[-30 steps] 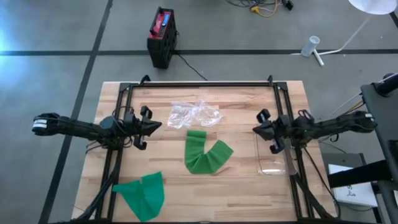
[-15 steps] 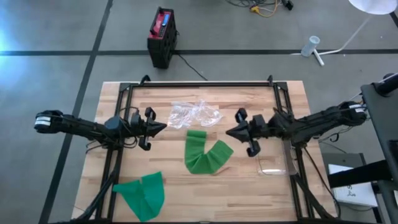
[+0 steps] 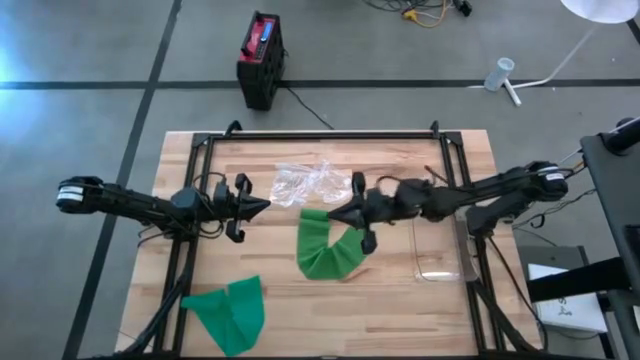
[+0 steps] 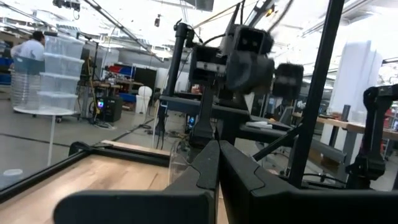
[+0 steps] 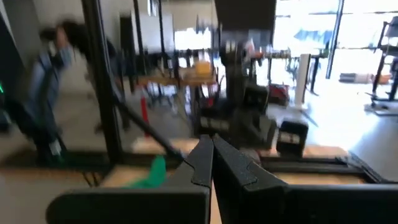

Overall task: Roll bandage
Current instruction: Roll the green bandage

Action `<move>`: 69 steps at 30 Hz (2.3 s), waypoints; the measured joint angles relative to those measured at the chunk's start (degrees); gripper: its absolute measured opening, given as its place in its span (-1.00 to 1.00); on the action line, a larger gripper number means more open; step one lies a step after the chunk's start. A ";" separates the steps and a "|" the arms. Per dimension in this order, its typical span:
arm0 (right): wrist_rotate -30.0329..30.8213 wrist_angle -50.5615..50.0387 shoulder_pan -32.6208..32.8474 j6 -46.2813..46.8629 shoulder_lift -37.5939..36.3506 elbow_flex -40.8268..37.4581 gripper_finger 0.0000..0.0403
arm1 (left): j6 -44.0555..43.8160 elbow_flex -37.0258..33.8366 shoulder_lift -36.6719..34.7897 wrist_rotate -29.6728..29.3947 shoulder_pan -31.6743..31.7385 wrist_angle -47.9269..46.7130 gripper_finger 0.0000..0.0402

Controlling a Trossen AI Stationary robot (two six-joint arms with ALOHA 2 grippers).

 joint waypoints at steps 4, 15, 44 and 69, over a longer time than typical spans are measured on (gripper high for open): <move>0.06 -3.17 -0.39 -2.20 4.37 2.49 -1.00 | -0.01 0.00 0.02 0.00 0.00 -0.04 -1.00; 1.59 -2.98 -0.98 1.68 12.12 10.42 -1.00 | -0.08 0.13 1.13 -2.08 0.07 -0.20 -1.00; 5.84 29.70 0.70 10.71 19.46 2.05 -1.00 | -0.02 0.07 6.91 -1.87 0.07 -0.23 -1.00; 5.96 -8.77 -0.01 1.42 18.75 10.35 -1.00 | -0.02 0.07 8.60 -1.88 0.07 -0.59 -1.00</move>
